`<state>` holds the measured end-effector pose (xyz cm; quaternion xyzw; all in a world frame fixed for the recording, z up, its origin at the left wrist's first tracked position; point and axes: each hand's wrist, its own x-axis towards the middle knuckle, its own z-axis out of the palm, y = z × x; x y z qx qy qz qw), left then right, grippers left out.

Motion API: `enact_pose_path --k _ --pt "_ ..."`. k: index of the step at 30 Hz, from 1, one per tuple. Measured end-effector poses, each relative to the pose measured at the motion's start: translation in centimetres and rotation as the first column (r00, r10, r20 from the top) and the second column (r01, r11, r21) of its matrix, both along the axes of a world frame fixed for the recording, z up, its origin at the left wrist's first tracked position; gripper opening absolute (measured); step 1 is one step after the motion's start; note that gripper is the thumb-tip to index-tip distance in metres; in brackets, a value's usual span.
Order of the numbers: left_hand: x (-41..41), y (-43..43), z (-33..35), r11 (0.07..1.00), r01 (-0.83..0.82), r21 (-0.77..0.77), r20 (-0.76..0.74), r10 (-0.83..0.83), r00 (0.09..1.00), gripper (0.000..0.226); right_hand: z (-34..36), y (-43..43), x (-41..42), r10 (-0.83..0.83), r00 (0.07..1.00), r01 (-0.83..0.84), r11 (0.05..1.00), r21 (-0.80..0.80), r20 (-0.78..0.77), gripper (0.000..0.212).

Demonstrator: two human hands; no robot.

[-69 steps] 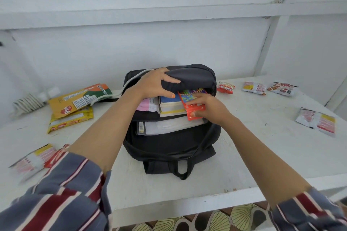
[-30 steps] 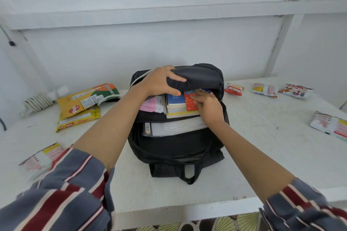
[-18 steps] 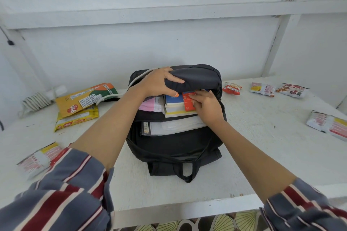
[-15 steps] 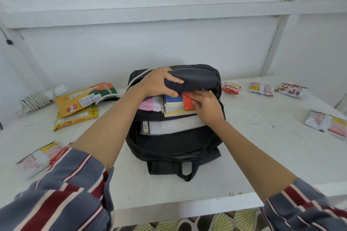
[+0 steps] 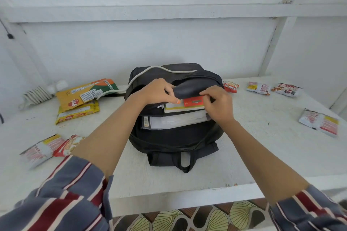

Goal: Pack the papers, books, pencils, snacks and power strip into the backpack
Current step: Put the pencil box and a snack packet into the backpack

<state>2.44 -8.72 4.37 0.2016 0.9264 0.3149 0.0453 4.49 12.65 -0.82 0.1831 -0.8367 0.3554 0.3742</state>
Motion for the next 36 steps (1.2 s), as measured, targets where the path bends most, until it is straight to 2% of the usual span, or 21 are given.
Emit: enact_pose_path --k 2,4,6,7,11,14,19,23,26,29,32,36 --pt "0.8 -0.2 -0.3 0.999 -0.014 0.04 0.035 0.012 0.999 0.019 0.8 -0.1 0.3 0.001 0.999 -0.002 0.999 -0.045 -0.041 0.02" --pt "1.8 -0.4 -0.3 0.997 -0.029 0.078 0.013 0.028 1.0 0.014 1.6 -0.6 0.6 0.028 0.999 -0.03 0.998 -0.062 -0.034 0.021" --pt "2.7 -0.7 -0.2 0.984 -0.05 0.172 -0.103 0.069 0.992 0.002 2.5 -1.7 1.0 0.068 0.998 -0.068 0.996 -0.056 -0.002 0.021" --pt "3.1 -1.0 -0.2 0.968 -0.067 0.24 -0.178 0.112 0.978 0.004 3.0 -2.5 1.1 0.088 0.996 -0.087 0.995 -0.047 0.017 0.021" --pt "4.7 -4.1 -0.3 0.899 -0.159 0.407 -0.395 0.33 0.857 0.017 4.5 -6.9 1.9 0.183 0.965 -0.186 0.982 0.002 0.19 0.023" --pt "5.9 -8.1 -0.7 0.876 -0.24 0.419 -0.43 0.424 0.797 0.023 4.9 -10.8 2.5 0.219 0.915 -0.255 0.965 0.065 0.34 0.03" --pt "9.0 -16.2 -1.5 0.875 -0.435 0.214 -0.343 0.484 0.805 0.035 5.4 -17.6 4.0 0.182 0.89 -0.25 0.962 0.112 0.418 0.034" --pt "11.1 -22.8 -2.5 0.842 -0.534 0.076 -0.273 0.532 0.801 0.04 5.2 -23.2 4.9 0.194 0.88 -0.252 0.965 0.079 0.434 0.034" --pt "11.9 -26.6 -3.1 0.823 -0.565 -0.046 -0.28 0.533 0.799 0.042 4.0 -27.0 4.9 0.217 0.845 -0.308 0.945 0.114 0.488 0.033" --pt "12.0 -29.4 -3.5 0.806 -0.572 -0.153 -0.266 0.524 0.809 0.042 2.5 -30.1 3.4 0.189 0.803 -0.358 0.911 0.204 0.566 0.042" --pt "10.7 -31.9 -4.1 0.774 -0.571 -0.275 -0.239 0.52 0.82 0.046 1.2 -32.7 1.7 0.168 0.76 -0.379 0.9 0.217 0.628 0.043" --pt "7.9 -34.6 -5.1 0.757 -0.573 -0.316 -0.234 0.523 0.82 0.044 0.1 -35.9 -1.3 0.147 0.728 -0.402 0.882 0.244 0.669 0.042"
